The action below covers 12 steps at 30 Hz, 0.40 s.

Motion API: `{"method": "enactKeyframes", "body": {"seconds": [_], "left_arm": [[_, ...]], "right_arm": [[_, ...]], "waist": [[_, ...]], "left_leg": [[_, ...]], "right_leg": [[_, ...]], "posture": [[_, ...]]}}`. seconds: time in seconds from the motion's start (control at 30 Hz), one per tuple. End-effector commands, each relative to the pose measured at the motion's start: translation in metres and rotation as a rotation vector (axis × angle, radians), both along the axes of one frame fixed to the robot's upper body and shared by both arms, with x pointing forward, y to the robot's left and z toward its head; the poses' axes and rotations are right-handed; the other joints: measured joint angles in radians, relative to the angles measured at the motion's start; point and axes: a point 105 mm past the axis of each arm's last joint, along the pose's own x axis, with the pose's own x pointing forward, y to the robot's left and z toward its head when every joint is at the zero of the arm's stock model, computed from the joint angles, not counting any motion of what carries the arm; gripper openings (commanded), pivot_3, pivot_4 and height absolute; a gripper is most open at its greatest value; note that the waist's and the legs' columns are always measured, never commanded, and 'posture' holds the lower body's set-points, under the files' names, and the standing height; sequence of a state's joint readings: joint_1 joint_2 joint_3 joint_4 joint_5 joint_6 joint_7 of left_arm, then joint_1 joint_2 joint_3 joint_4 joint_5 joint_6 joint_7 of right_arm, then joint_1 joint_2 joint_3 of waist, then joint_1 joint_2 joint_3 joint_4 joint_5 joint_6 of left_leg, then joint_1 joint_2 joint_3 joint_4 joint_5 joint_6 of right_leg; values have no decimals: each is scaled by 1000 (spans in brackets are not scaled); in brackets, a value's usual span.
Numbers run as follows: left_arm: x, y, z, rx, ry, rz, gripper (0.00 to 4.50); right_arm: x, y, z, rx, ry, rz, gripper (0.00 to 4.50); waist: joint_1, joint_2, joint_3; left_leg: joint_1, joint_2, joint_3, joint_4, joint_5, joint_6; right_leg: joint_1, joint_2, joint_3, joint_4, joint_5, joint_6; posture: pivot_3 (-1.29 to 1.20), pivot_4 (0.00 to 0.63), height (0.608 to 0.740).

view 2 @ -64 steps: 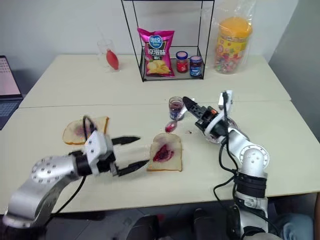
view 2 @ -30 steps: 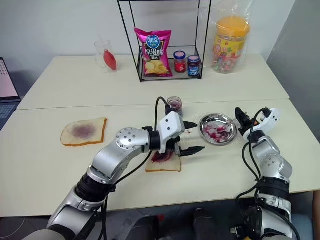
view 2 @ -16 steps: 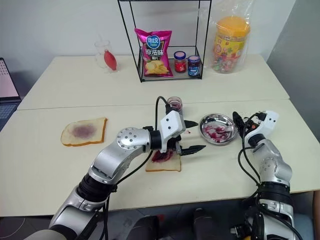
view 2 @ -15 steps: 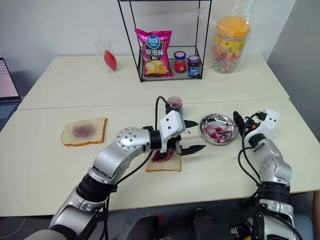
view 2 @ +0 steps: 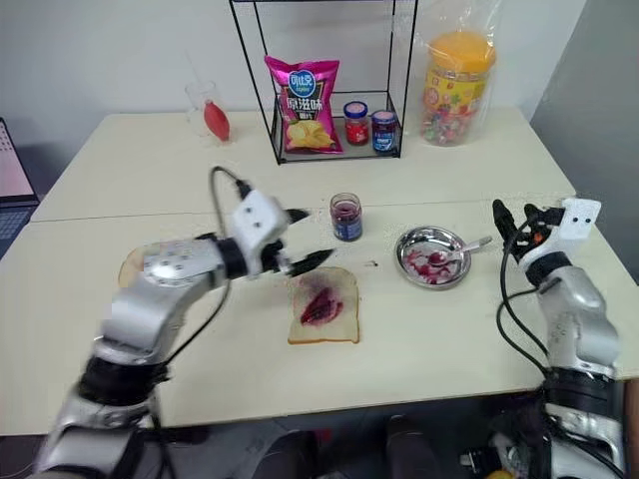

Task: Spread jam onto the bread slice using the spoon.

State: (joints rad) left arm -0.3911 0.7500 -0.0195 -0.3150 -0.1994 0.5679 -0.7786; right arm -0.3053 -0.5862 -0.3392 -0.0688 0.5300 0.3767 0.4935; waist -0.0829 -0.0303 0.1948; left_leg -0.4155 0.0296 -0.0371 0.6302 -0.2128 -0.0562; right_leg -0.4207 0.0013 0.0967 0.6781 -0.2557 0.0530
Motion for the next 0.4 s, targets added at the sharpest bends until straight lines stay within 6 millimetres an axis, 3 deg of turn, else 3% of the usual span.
{"method": "enactKeyframes", "body": {"seconds": [0.03,0.27,0.4], "left_arm": [[-23,42,11,29,-17,18,4128],[-57,62,-6,23,90,-4,4128],[-65,63,-6,8,94,-38,4128]], "right_arm": [[-39,23,16,-213,-21,267,3291],[-88,33,-4,-434,184,579,3291],[-101,36,-11,-473,260,672,3291]], "waist": [[3,0,0],[25,-1,0],[27,-1,0]], "left_leg": [[0,0,0,0,0,0],[3,-1,1,6,0,0],[4,-1,1,7,0,0]], "right_leg": [[0,0,-1,0,-1,0],[6,-2,0,-1,-5,2],[7,-2,0,-1,-6,0]], "posture": [[0,150,740],[0,150,740],[0,150,740]]}}
